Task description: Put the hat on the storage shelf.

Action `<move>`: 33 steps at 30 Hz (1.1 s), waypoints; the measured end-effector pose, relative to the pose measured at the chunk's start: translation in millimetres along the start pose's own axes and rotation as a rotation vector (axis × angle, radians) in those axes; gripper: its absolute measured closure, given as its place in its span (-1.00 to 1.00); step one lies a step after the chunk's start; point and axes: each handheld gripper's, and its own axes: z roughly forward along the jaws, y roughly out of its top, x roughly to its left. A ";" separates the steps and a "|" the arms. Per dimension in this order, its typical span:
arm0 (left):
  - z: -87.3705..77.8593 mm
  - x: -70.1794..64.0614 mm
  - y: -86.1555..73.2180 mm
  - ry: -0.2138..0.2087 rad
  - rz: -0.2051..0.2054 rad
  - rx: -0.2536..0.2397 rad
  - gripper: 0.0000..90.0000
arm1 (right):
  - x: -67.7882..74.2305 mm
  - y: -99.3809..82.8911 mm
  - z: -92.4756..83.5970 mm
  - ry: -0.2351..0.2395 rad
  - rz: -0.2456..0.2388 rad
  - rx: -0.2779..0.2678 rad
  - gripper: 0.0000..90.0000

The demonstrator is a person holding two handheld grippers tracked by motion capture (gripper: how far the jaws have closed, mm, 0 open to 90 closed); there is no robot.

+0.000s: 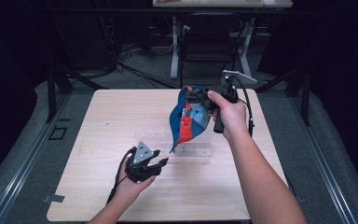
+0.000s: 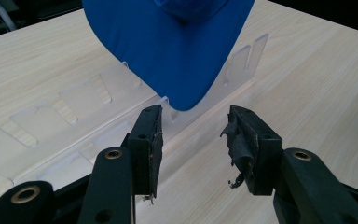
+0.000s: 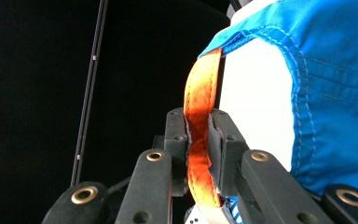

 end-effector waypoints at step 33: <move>19.8 -3.2 9.9 0.036 0.068 0.012 0.96 | -20.7 -6.4 7.3 -0.038 0.011 0.029 0.74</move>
